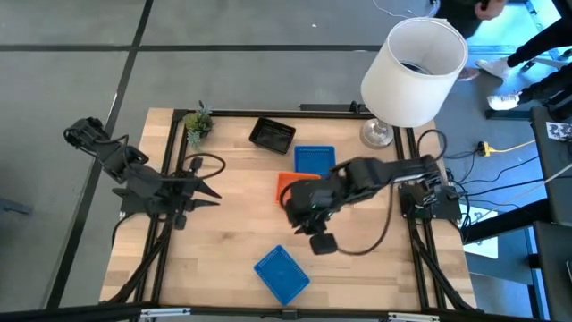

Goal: Stack baskets by color
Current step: Stack the bottom blue bin on the stacked blue bin

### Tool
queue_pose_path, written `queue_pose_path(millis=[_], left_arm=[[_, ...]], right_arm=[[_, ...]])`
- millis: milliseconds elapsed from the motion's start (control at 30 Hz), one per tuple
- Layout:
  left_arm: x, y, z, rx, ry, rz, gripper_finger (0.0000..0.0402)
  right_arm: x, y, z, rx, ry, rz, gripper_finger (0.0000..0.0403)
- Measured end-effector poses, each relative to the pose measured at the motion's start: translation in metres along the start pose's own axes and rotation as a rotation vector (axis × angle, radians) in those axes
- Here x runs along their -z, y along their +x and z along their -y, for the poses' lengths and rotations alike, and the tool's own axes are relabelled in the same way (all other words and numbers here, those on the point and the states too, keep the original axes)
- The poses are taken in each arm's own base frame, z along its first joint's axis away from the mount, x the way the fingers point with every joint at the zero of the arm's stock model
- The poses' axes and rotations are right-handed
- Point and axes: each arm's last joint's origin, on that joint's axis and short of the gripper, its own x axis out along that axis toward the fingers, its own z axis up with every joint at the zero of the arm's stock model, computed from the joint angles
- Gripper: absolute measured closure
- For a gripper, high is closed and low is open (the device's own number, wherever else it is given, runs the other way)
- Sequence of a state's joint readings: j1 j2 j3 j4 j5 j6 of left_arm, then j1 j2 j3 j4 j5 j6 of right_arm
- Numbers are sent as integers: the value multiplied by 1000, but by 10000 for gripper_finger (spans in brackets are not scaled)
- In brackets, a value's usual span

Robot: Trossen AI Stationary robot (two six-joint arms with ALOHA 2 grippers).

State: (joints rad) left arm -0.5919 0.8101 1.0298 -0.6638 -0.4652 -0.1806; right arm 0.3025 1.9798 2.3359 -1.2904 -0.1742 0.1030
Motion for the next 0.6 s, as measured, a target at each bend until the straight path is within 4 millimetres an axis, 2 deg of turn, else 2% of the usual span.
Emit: queue_pose_path(millis=[200, 300, 467, 600], left_arm=[[5, -8, -5, 3, 21, -30, 331], [7, -9, -5, 17, 29, -50, 331], [8, -12, -5, 78, 25, -56, 331], [8, -12, -5, 79, 25, -56, 331]], right_arm=[[-4, 43, 1, 17, -18, -48, 329], [-9, 60, 4, 19, 18, -31, 349], [-10, 78, 7, 15, 100, -46, 392], [-8, 87, 9, -15, 132, -74, 398]])
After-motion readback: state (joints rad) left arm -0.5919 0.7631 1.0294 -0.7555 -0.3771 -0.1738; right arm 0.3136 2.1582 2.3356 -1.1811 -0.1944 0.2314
